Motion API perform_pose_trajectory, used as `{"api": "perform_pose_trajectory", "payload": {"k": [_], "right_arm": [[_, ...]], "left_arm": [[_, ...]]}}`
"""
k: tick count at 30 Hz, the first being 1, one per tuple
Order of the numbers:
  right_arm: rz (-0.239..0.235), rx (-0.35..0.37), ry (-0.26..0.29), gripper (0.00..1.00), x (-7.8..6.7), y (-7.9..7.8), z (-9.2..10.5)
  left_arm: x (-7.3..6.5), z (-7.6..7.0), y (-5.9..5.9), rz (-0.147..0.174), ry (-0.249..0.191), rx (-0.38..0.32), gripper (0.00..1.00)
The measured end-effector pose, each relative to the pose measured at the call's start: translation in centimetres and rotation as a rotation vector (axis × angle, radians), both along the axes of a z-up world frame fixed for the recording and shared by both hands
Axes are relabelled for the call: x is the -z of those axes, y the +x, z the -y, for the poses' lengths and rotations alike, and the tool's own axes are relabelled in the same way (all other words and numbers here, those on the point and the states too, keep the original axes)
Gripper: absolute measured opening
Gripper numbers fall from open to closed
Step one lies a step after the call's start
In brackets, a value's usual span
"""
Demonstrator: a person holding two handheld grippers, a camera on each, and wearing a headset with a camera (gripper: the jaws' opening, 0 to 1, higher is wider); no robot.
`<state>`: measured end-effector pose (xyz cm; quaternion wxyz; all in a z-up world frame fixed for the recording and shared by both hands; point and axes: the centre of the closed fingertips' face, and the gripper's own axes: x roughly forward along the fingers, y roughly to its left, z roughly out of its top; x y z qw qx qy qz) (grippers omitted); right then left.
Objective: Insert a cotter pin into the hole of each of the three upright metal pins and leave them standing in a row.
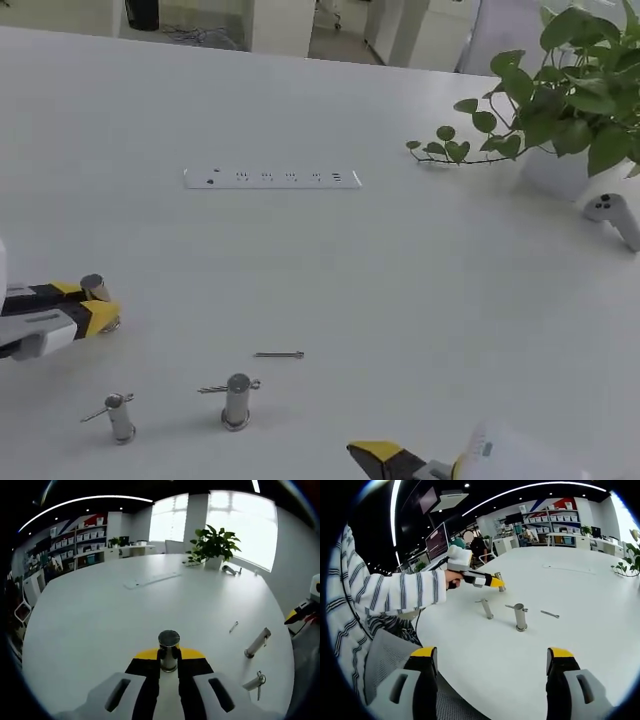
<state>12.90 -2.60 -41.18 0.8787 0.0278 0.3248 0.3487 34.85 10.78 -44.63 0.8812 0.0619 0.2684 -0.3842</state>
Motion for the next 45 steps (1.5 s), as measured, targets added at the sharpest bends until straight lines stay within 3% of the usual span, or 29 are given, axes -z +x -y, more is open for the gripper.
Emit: {"api": "perform_pose_trajectory", "payload": {"k": [10,20,23,27,30,35,37,40,45], "right_arm": [[0.021,0.005,0.000,0.89,-0.4,0.3,0.3],[0.048,0.010,0.004,0.89,-0.6,0.4,0.6],[0.058,0.008,0.003,0.89,-0.7,0.5,0.6],[0.072,0.011,0.000,0.89,-0.9,0.6,1.0],[0.080,0.012,-0.002,0.89,-1.1,0.6,1.1],[0.089,0.016,-0.008,0.89,-1.1,0.7,1.5],[0.091,0.018,-0.010,0.89,-1.0,0.6,1.5],[0.089,0.026,-0.006,0.89,-1.0,0.6,1.6],[0.091,0.019,-0.010,0.89,-1.0,0.6,1.4]], "left_arm": [[-3.2,-3.1,-2.2,0.031,0.002,-0.033,0.09],[-5.2,-5.7,-7.3,0.056,0.022,-0.037,0.09],[-5.7,-6.1,-9.1,0.058,0.007,-0.041,0.09],[-6.8,-6.1,-11.4,0.060,-0.051,-0.060,0.09],[-7.4,-6.1,-12.6,0.067,-0.061,-0.065,0.09],[-8.0,-5.8,-14.6,0.080,-0.039,-0.052,0.09],[-8.1,-5.7,-15.3,0.083,-0.060,-0.073,0.08],[-7.6,-5.1,-16.3,0.077,-0.065,-0.074,0.08],[-6.3,-4.1,-18.1,0.041,-0.071,-0.060,0.08]]}}
